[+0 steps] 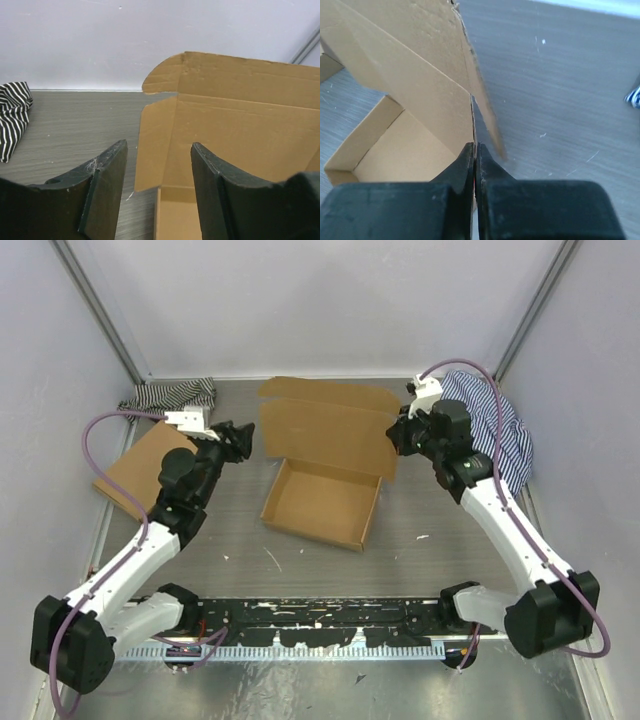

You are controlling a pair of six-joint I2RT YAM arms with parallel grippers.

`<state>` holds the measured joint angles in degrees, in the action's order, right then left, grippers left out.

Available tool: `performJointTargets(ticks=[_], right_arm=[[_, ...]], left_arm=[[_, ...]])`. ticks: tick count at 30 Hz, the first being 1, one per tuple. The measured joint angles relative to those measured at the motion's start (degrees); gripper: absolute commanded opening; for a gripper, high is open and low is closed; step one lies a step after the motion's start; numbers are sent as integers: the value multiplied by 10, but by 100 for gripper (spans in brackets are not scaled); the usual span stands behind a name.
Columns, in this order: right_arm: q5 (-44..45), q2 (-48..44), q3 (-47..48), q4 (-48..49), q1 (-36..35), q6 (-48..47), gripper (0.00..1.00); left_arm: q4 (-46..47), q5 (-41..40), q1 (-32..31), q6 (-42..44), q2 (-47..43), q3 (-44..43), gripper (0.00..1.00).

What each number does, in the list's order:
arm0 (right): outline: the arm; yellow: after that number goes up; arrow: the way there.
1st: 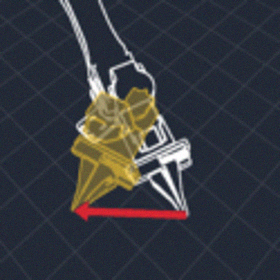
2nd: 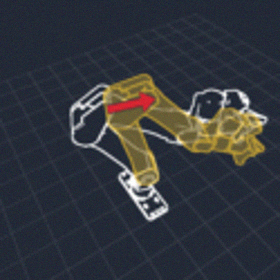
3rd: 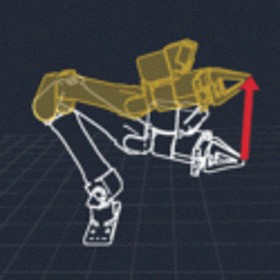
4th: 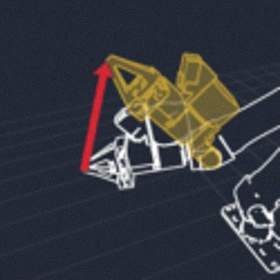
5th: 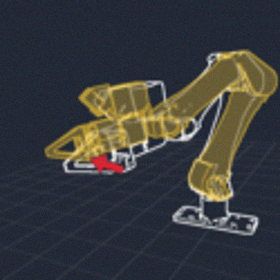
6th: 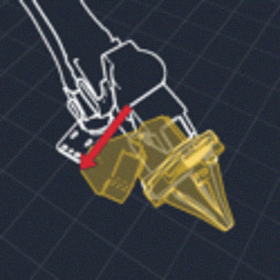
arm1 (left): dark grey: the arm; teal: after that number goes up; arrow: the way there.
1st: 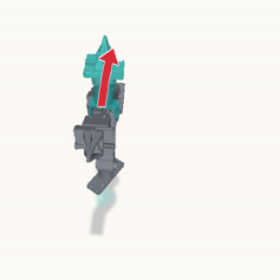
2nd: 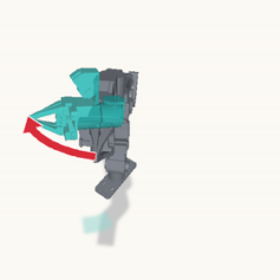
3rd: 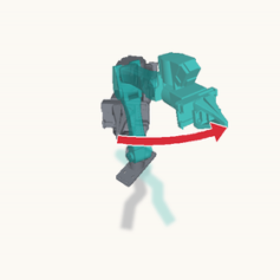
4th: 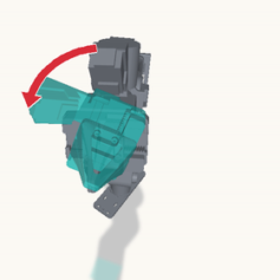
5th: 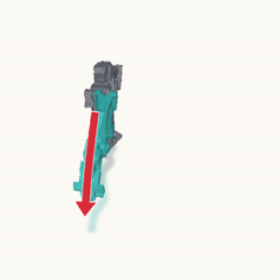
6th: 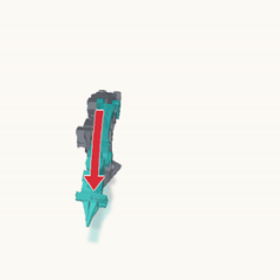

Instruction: Fold the paper box

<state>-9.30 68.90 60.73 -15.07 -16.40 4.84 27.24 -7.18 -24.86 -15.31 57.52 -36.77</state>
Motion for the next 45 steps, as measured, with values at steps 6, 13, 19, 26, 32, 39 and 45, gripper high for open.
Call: performJointTargets(ticks=[6, 13, 19, 26, 32, 39, 45], right_arm=[[-56, -52, -41, 67, -9, -62, 2], [-112, -85, -75, 84, -15, -114, 1], [-135, -90, -75, 48, -15, -138, 1], [-149, -116, -75, 24, -15, -149, 1], [-154, -116, -75, 13, -15, -153, 1], [-162, -116, -75, 12, -15, -153, 1], [-169, -116, -75, 12, -15, -153, 1]], left_arm=[[-70, -12, 0, 6, -1, -35, 66], [-87, 1, 1, 67, 70, -71, 69], [-96, 56, 21, 125, 124, -75, 79], [-59, 170, 119, 115, 196, -106, 83], [71, 306, 184, 13, 279, -106, 72], [246, 438, 205, -134, 366, -111, 63], [249, 478, 190, -136, 376, -141, 63]])
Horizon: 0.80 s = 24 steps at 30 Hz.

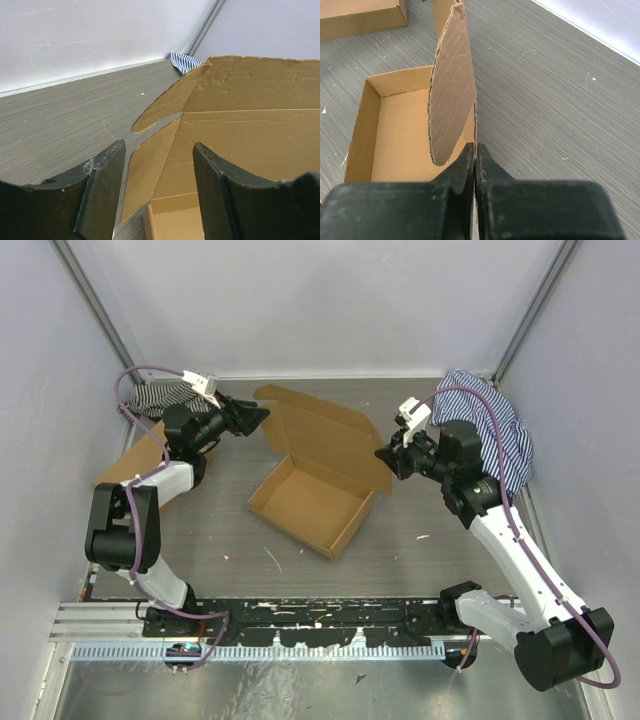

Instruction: Fold the paper box

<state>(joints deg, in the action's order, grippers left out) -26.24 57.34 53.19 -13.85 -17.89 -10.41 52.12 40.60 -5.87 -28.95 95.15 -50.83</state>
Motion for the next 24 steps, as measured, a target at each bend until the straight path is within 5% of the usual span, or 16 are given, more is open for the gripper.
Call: performJointTargets(ticks=[12, 24], right_arm=[[-11, 8, 0, 0, 0, 0, 1], [-14, 8, 0, 0, 0, 0, 1]], left_arm=[[-126, 2, -24, 110, -5, -48, 62], [-119, -19, -24, 117, 7, -48, 49]])
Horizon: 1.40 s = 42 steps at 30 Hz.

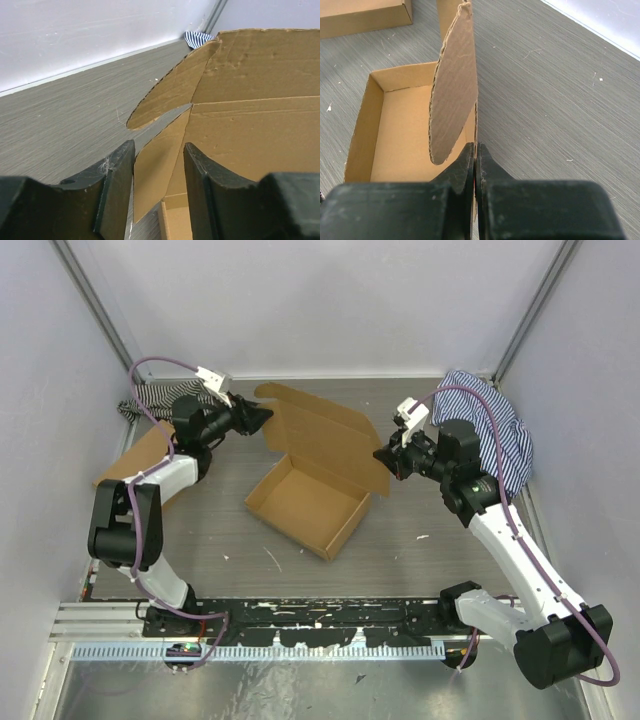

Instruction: Fold the paper box

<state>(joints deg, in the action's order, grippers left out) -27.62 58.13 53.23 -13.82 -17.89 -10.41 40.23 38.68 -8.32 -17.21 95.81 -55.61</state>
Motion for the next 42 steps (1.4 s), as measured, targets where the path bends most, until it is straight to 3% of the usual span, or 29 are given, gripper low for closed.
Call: performJointTargets(ticks=[8, 17, 23, 30, 38, 42], right_arm=[[-2, 4, 2, 0, 0, 0, 1], [27, 40, 39, -21, 2, 7, 1], [85, 70, 68, -40, 5, 18, 5], [128, 118, 112, -73, 5, 38, 9], [132, 128, 132, -118, 3, 107, 4], [183, 125, 127, -117, -15, 171, 2]], left_arm=[[10, 12, -10, -14, 17, 0, 32], [-34, -31, -38, 25, -21, 16, 0], [-155, -144, -84, 95, -93, 16, 0], [-252, -286, -141, 111, -163, 17, 0], [-287, -420, -204, 108, -246, 58, 0], [-286, -469, -236, 99, -284, 92, 0]])
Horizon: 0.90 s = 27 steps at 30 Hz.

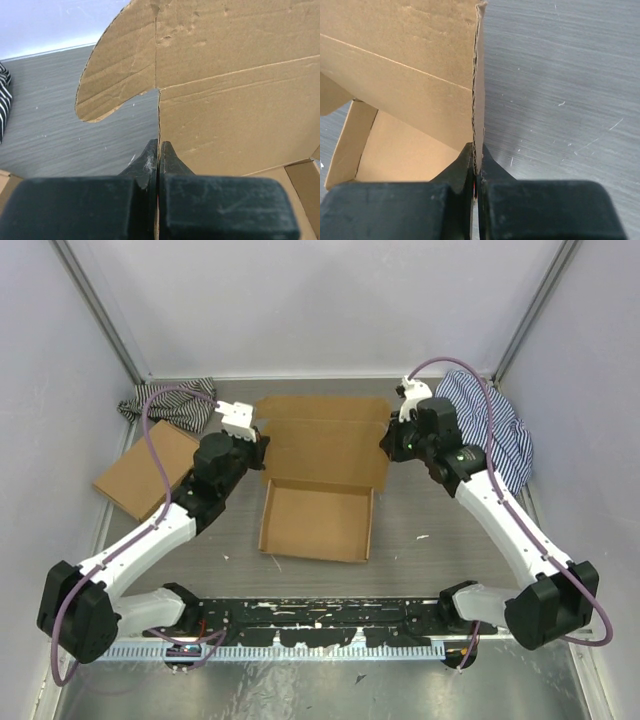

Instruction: Fold the paper box

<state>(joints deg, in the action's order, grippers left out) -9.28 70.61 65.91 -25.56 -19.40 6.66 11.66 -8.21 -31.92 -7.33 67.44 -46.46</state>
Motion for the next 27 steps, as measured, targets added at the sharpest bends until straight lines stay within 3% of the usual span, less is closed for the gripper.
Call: performJointTargets(ticks=[15, 21, 27], right_arm=[[317, -46, -91, 27, -193, 135, 2], [402, -70, -120, 61, -236, 117, 1], [443, -114, -174, 169, -244, 61, 1]], left_arm=[[-19, -79, -39, -35, -66, 52, 0], [-4, -87, -49, -48, -97, 87, 0], [63, -91, -53, -53, -96, 111, 1]])
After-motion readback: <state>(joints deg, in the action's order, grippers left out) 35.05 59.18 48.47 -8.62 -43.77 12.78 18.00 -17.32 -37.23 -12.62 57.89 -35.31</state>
